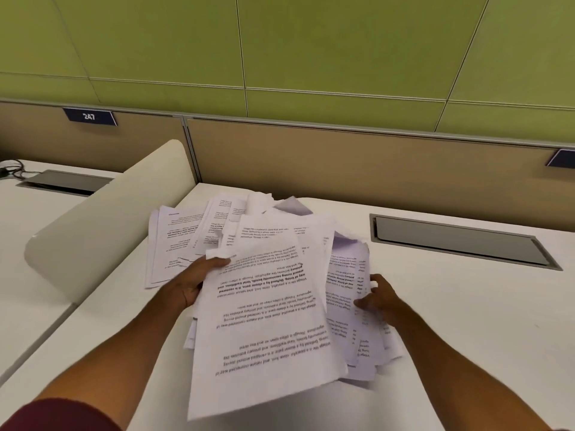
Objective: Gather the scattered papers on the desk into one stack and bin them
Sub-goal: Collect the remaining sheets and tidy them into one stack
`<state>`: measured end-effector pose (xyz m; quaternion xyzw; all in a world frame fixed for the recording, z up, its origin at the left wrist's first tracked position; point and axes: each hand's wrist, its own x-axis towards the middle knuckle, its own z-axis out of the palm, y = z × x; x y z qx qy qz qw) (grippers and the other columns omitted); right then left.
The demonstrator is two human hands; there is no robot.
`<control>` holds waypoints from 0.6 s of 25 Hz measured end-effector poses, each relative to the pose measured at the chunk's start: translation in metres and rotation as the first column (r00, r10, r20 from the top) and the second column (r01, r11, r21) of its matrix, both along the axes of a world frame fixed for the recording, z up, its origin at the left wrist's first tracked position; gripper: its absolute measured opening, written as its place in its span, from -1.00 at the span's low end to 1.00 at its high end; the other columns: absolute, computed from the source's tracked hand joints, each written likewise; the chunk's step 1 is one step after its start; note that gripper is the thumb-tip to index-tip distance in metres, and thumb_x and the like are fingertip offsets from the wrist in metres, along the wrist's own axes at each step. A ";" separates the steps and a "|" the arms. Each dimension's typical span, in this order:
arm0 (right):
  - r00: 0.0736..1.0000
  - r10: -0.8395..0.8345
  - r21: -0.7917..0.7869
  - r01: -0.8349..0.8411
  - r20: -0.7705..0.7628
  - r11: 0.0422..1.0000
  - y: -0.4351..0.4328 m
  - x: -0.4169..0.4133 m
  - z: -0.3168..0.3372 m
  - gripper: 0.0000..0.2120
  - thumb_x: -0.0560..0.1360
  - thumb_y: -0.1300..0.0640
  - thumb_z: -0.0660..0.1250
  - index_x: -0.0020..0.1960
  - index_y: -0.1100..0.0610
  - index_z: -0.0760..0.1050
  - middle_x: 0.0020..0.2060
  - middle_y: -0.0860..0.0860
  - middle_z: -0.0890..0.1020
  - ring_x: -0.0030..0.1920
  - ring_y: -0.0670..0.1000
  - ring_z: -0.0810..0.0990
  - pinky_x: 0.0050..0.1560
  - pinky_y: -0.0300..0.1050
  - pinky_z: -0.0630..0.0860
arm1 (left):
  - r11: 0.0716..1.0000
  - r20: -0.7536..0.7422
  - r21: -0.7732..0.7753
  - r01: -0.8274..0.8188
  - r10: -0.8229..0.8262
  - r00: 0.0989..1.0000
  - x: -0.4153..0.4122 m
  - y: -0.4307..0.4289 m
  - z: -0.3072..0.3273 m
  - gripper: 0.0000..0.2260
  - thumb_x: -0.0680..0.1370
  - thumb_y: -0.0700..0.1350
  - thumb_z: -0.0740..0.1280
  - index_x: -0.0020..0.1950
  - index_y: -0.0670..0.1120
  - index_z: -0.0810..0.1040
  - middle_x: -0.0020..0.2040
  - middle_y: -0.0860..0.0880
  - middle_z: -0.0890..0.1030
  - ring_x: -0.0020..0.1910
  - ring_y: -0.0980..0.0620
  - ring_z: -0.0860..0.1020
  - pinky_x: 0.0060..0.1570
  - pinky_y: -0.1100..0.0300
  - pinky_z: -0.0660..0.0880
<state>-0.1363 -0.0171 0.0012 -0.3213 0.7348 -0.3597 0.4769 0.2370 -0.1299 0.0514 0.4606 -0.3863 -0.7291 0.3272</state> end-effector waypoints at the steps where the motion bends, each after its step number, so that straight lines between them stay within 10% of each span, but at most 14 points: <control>1: 1.000 0.000 0.003 0.000 0.003 1.000 0.000 -0.001 0.001 -0.41 0.36 0.44 0.47 0.29 0.20 0.30 0.18 0.24 0.57 0.10 0.29 0.62 0.05 0.19 0.61 | 1.000 -0.015 -0.021 -0.008 0.008 1.000 -0.002 -0.002 0.005 -0.78 0.54 -0.28 0.26 0.15 -0.13 0.56 -0.07 -0.14 0.72 -0.18 -0.09 0.70 -0.24 0.04 0.65; 6: 0.998 0.019 -0.009 -0.019 0.052 1.000 0.001 -0.002 0.002 -0.44 0.38 0.45 0.45 0.28 0.21 0.30 0.15 0.23 0.58 0.04 0.23 0.63 -0.08 0.08 0.63 | 0.993 -0.080 -0.113 0.045 -0.054 0.995 -0.027 -0.011 0.020 -0.71 0.46 -0.22 0.36 0.18 -0.13 0.58 0.09 -0.18 0.67 -0.04 -0.12 0.68 -0.14 0.03 0.63; 12: 0.997 0.018 -0.016 -0.016 0.077 1.000 0.000 -0.014 -0.005 -0.65 0.54 0.18 0.36 0.24 0.29 0.37 -0.03 0.12 0.60 -0.19 0.03 0.63 -0.34 -0.21 0.54 | 0.982 0.498 -0.051 0.183 -0.134 0.857 -0.083 0.004 -0.026 -0.55 0.44 -0.28 0.46 0.29 -0.27 0.44 0.22 -0.27 0.58 0.14 -0.22 0.58 0.21 -0.13 0.49; 15: 0.987 -0.002 0.057 -0.008 0.162 0.998 -0.006 -0.019 -0.003 -0.54 0.59 -0.18 0.14 0.21 0.19 0.44 -0.01 0.05 0.61 -0.06 0.03 0.59 -0.07 -0.11 0.51 | 0.974 0.742 -0.088 0.209 -0.076 0.667 -0.091 0.005 -0.042 -0.44 0.37 -0.16 0.54 0.26 -0.25 0.40 0.24 -0.23 0.53 0.21 -0.21 0.51 0.24 -0.08 0.46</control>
